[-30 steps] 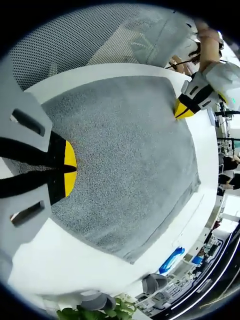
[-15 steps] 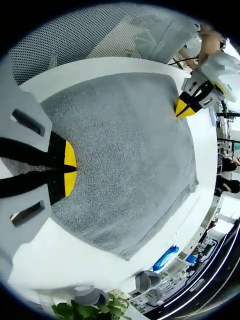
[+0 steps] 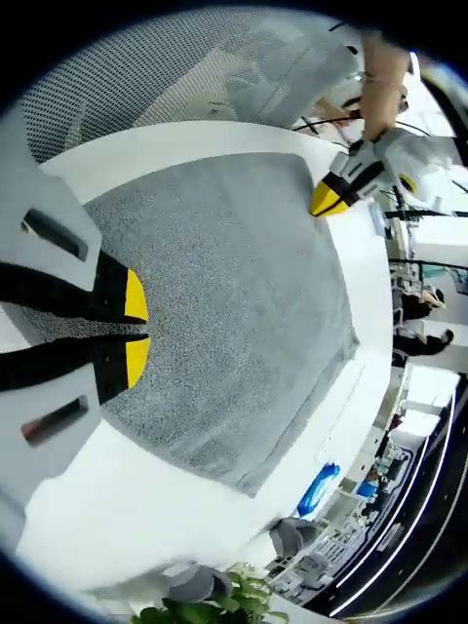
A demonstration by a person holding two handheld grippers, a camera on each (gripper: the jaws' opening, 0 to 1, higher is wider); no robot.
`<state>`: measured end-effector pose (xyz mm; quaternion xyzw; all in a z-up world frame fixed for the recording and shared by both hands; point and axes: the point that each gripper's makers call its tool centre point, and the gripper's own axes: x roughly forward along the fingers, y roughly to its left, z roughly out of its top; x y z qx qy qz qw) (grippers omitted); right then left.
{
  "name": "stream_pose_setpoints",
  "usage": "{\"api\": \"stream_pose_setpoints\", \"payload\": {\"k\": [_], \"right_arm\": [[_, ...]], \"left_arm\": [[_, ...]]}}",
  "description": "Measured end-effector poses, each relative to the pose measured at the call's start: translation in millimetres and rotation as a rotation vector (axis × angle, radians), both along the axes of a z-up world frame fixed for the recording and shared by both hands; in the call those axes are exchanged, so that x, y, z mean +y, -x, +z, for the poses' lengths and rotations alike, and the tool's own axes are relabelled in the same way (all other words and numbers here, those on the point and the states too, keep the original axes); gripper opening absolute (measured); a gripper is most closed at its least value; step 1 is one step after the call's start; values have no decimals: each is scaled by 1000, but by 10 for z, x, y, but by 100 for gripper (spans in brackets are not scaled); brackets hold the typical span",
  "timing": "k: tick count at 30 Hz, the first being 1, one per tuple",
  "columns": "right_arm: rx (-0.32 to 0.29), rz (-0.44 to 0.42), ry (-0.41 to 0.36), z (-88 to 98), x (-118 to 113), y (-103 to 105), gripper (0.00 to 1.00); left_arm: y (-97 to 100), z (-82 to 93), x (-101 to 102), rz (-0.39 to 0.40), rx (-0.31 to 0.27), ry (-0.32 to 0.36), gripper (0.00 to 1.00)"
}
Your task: Fold the towel on the table until its edges align and the towel forms a compact rectangular stack.
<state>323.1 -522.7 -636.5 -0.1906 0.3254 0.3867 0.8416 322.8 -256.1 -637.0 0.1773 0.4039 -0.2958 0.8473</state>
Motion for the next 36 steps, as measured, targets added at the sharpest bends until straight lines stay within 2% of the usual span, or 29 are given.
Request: {"api": "stream_pose_setpoints", "payload": {"k": [1,2,4,5,7,9,11,12,15,16,17,19,20,22,23,25,31,32,36], "right_arm": [[11,15,-31,44,-27,72,5],[43,28,-25,30,-82,148,7],[48,65,-8,27,-182,253,10],[53,80,1,21,-214,301,9],[53,92,-4,49,-268,384,7],[72,116,-36,73,-256,489,12],[57,194,20,47,-274,598,14],[56,236,68,22,-300,667,12],[59,262,88,-21,-296,772,14],[58,272,103,-49,-307,797,14],[56,294,150,-102,-353,826,14],[80,310,184,-187,-384,891,15],[73,321,197,-210,-384,922,15],[58,318,226,-237,-419,924,15],[34,308,206,-224,-393,886,15],[48,265,198,-233,-415,876,14],[32,231,218,-224,-438,806,2],[59,182,185,-224,-430,802,1],[75,110,123,-195,-440,781,0]], "left_arm": [[50,60,48,-71,-42,-17,3],[147,74,71,-121,-36,-26,3],[358,62,106,-226,-3,-45,3],[486,43,98,-312,3,-67,3],[626,3,94,-406,-12,-113,4],[706,30,-9,-430,-29,-67,5],[794,73,-161,-470,-51,3,5],[809,58,-161,-488,-57,-17,6],[881,-48,-169,-603,-25,-110,6],[857,-75,-168,-637,-31,-157,6],[839,-88,-168,-644,-33,-176,7],[839,-88,-222,-631,-18,-146,9],[861,-100,-238,-632,-2,-130,10],[902,-147,-201,-668,11,-170,12],[918,-181,-160,-698,14,-212,13],[949,-205,-172,-731,1,-221,15],[890,-186,-157,-667,-10,-187,12],[875,-197,-142,-666,-15,-202,10],[820,-202,-128,-653,-21,-237,5]]}}
